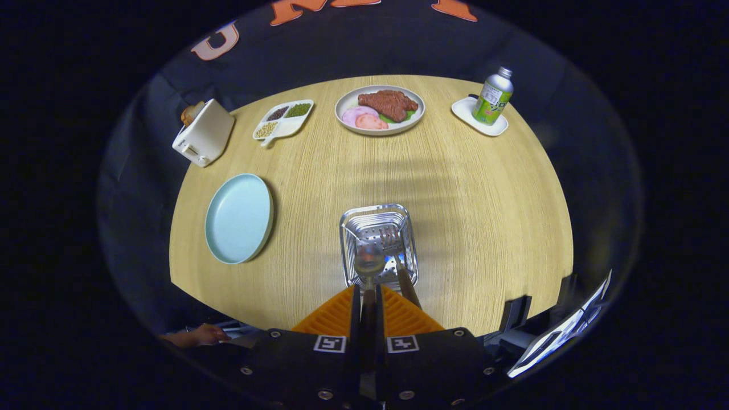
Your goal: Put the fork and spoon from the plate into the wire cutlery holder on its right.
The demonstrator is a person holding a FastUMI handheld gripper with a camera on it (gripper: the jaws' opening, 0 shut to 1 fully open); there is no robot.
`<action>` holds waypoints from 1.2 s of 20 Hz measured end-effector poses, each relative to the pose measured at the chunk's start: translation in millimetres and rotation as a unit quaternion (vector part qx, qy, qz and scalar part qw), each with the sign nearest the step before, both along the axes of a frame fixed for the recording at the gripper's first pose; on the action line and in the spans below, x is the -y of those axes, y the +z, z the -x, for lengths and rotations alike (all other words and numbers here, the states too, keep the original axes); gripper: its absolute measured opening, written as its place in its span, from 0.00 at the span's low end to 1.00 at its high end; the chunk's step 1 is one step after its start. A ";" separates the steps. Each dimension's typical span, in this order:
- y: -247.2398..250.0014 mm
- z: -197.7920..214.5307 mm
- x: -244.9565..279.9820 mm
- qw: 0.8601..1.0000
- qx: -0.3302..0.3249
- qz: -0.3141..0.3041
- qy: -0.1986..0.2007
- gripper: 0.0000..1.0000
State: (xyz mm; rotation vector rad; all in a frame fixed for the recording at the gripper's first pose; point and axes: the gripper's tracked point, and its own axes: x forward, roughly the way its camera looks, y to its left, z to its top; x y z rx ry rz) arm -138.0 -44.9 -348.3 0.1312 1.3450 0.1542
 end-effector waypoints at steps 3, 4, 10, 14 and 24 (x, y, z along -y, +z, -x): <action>22.6 -25.4 -8.3 0.998 0.065 -0.015 -0.009 0.16; 33.9 -35.7 -10.8 0.996 0.091 -0.022 -0.011 0.17; 120.2 -100.7 7.0 0.963 0.266 -0.030 -0.030 0.41; 170.9 -120.8 4.4 0.934 0.354 -0.032 -0.028 0.61; 256.7 -137.1 3.5 0.874 0.481 -0.054 -0.048 0.90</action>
